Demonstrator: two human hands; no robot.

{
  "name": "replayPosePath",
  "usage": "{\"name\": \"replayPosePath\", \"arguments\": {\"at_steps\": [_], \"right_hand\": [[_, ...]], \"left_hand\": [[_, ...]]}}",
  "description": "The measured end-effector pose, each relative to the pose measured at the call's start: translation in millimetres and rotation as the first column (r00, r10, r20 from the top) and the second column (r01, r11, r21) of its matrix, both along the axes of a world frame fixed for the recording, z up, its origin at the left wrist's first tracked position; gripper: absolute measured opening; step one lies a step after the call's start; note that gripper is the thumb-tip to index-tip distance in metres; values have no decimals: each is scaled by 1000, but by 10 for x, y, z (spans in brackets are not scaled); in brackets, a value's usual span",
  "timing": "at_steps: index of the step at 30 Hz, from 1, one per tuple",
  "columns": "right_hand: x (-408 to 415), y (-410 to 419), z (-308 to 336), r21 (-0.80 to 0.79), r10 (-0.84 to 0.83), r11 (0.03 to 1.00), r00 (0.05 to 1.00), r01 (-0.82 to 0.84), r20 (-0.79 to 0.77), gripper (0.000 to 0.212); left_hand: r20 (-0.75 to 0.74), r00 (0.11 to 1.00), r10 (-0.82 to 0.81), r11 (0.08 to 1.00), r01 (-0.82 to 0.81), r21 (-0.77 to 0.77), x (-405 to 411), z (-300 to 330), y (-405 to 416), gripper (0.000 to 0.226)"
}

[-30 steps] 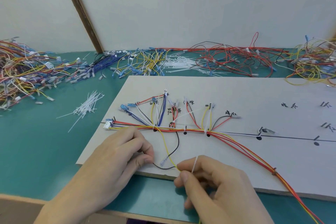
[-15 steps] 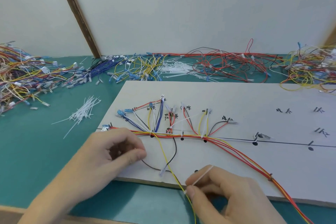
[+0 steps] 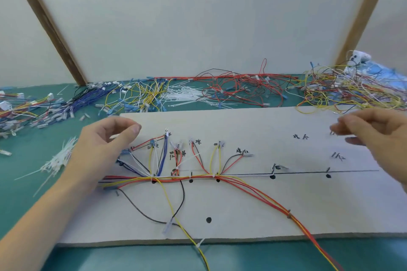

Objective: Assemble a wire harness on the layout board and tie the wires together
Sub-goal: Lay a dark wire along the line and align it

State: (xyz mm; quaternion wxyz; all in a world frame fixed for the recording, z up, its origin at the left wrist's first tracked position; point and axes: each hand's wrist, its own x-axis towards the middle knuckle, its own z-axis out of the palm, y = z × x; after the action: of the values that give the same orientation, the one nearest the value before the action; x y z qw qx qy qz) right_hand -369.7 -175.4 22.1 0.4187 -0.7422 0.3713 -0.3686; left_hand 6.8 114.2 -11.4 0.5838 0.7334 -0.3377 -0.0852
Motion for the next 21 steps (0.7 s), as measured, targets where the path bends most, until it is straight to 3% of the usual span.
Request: {"name": "replayPosePath", "arguments": {"at_steps": [3,6,9,11,15,21], "right_hand": [[-55,-407,-197,-10,-143,990,990,143,-2,36],[47,-553,-387,8,-173,985,984,174,-31,20],[136,-584,-465,53,-153,987,988,154,-20,35],[215,-553,-453,76,-95,993,995,95,-9,33],[344,-431,-390,1,-31,1000,999,31,-7,28],[465,-438,-477,-64,-20,998,1000,19,-11,39]], "left_hand": [[9,1000,-16,1000,16,18,1,-27,-11,14],[-49,999,23,999,-24,-26,89,-40,8,9],[-103,994,27,999,-31,-34,161,-95,45,15],[-156,987,23,998,-33,-62,204,-108,57,16],[-224,974,18,994,-42,-103,256,-119,69,15],[-231,972,47,992,-73,-105,262,-140,81,16]]}}
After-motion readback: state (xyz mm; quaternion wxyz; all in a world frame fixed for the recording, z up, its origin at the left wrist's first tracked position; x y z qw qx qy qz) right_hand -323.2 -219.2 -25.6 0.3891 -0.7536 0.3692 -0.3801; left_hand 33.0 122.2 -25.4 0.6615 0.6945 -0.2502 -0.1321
